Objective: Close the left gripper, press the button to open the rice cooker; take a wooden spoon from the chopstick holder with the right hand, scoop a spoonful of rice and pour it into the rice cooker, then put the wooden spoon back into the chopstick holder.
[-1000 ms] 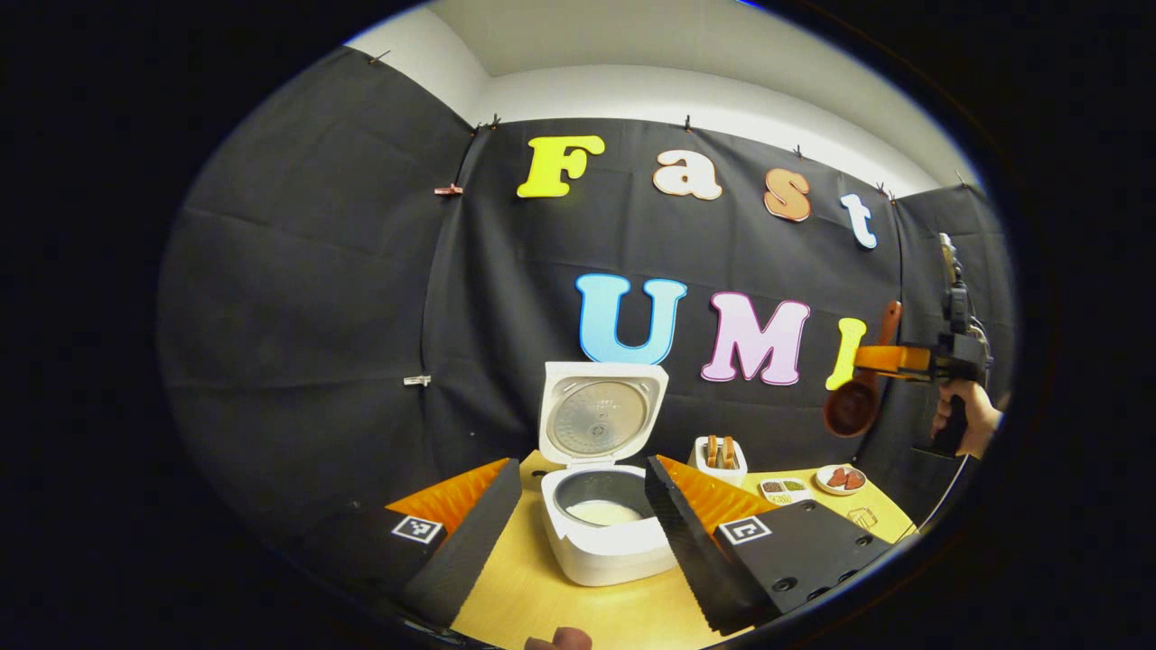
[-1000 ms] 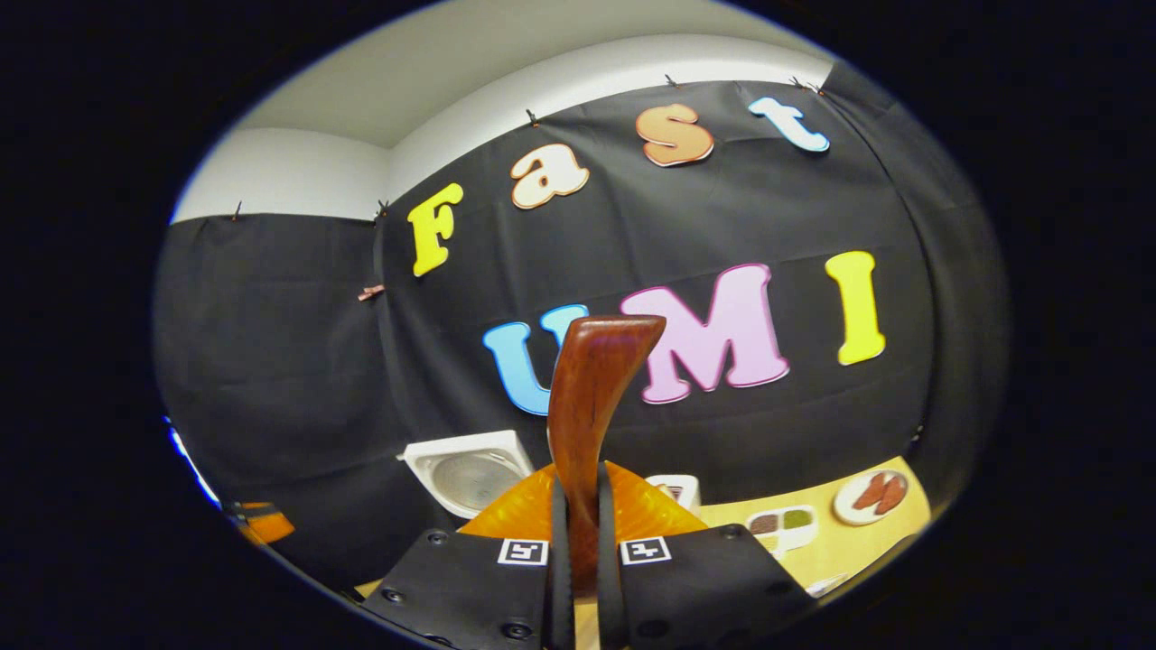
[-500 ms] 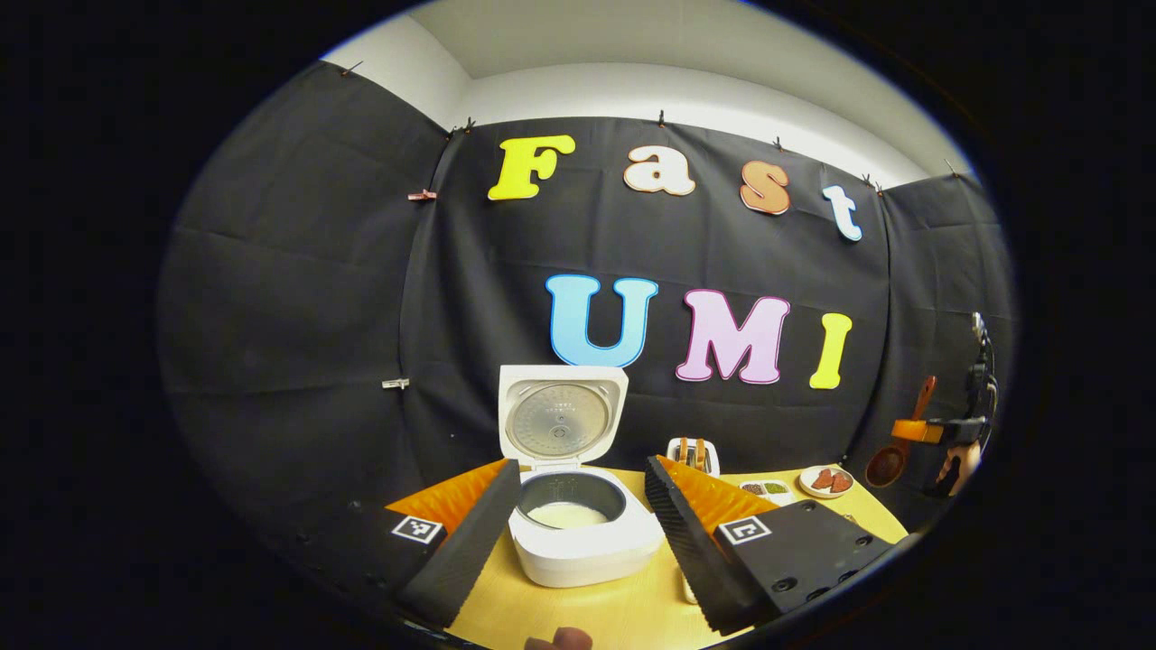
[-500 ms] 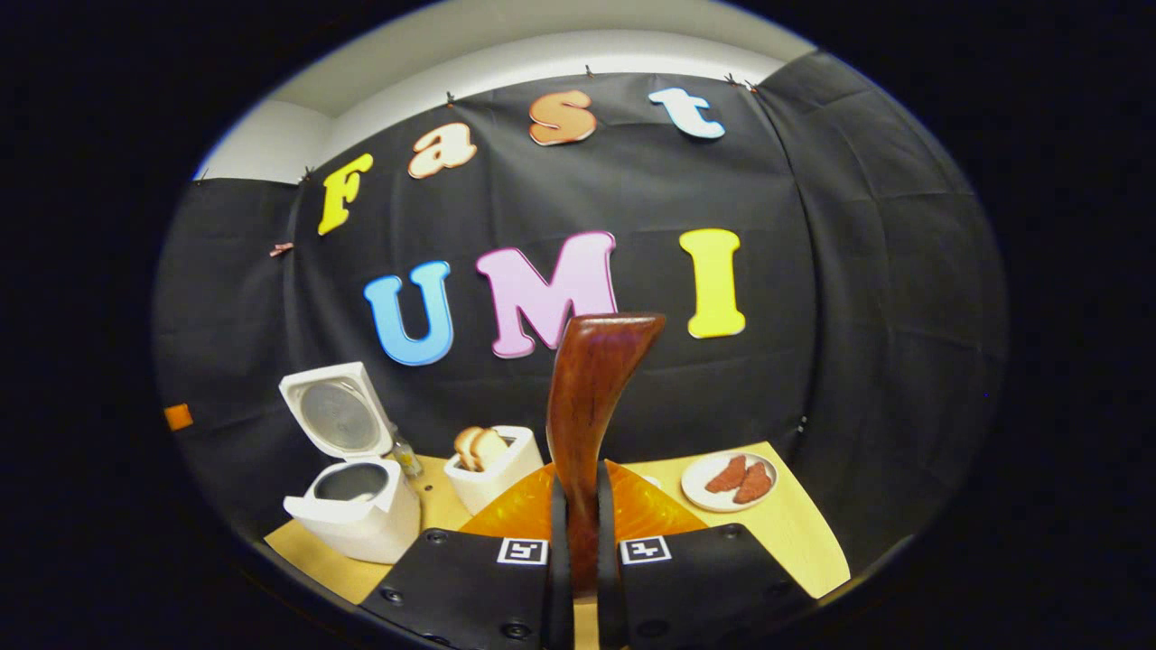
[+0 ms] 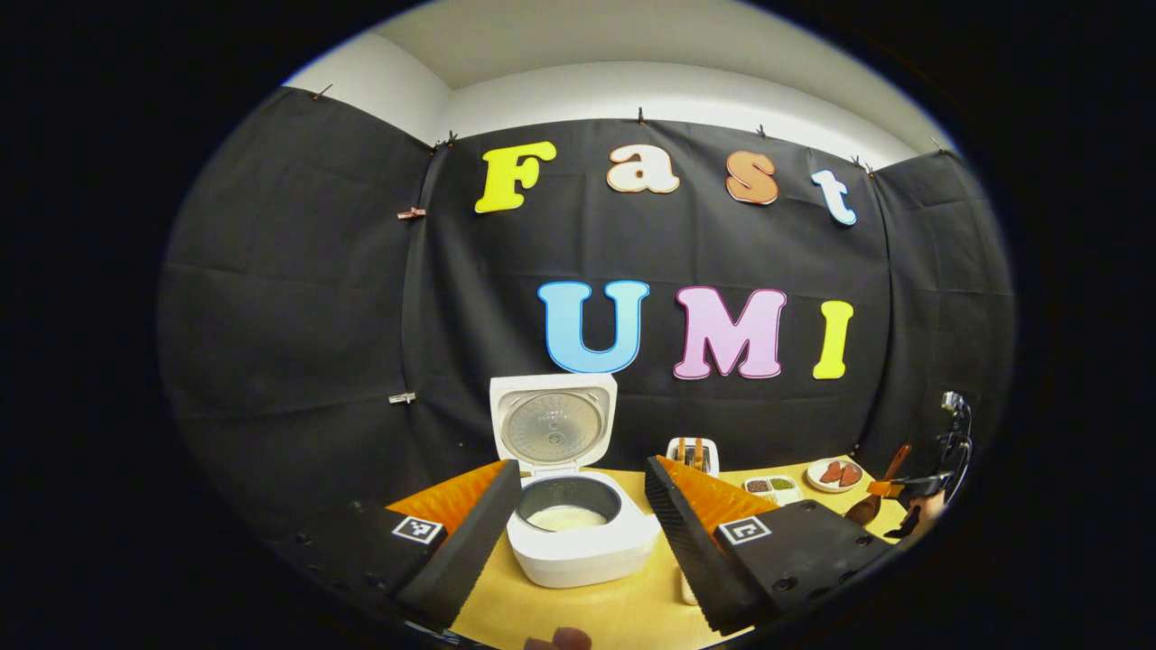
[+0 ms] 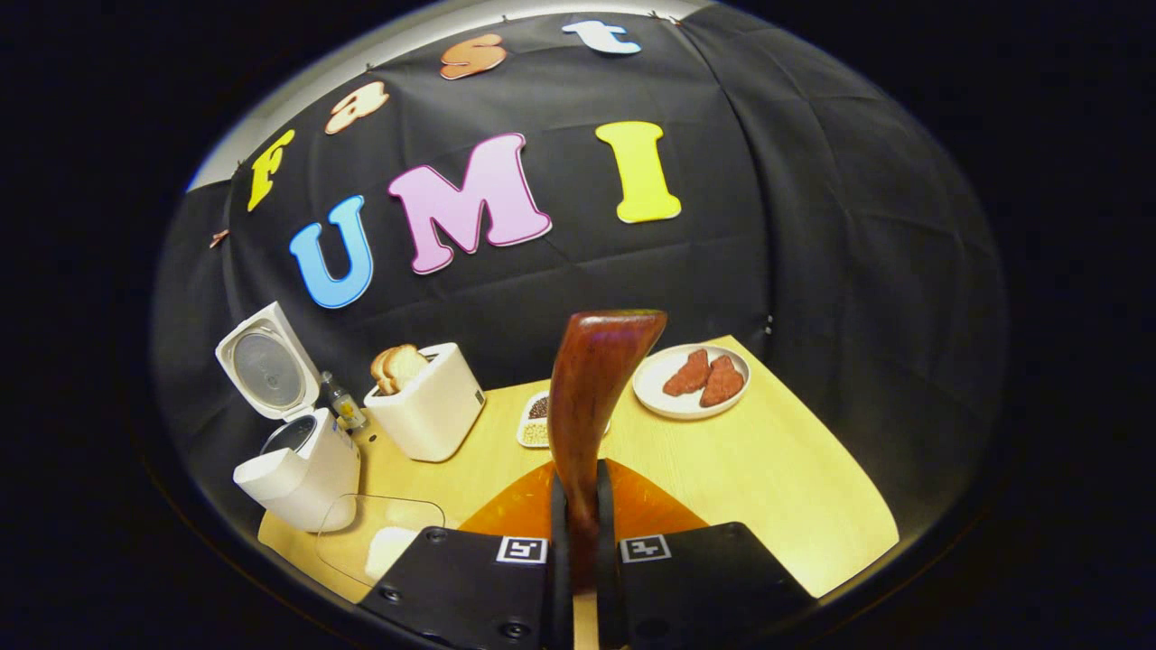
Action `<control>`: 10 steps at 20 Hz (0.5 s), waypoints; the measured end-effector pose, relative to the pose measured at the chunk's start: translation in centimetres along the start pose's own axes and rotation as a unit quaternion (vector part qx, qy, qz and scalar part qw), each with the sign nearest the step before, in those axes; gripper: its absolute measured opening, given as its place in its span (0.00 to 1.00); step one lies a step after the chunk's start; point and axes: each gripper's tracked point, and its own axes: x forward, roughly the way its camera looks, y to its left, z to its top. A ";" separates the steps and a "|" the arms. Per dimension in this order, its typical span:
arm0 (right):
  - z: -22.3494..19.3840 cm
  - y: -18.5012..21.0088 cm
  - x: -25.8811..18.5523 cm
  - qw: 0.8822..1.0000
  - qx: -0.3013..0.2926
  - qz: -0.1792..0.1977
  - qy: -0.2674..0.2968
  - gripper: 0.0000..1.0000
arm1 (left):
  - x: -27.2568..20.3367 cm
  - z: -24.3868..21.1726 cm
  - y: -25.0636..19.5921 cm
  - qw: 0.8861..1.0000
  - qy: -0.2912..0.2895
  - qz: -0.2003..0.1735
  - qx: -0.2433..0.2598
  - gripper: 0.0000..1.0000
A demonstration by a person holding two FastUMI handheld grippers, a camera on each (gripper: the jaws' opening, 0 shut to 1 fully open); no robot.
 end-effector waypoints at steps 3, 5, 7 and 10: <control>-1.8 -1.0 1.3 0.999 0.029 -0.008 0.018 0.14 | 0.2 -0.3 -0.1 1.000 0.009 0.005 0.002 0.95; -2.8 -1.6 1.0 0.998 0.050 -0.008 0.029 0.14 | 0.2 -0.1 -0.1 1.000 0.010 0.005 0.008 0.95; -3.5 -1.7 1.7 0.997 0.062 -0.013 0.041 0.15 | 0.4 0.3 -0.2 1.000 0.007 0.003 0.007 0.95; -5.0 -1.9 1.9 0.995 0.079 -0.015 0.061 0.18 | 0.5 0.5 0.0 1.000 0.003 0.001 -0.006 0.95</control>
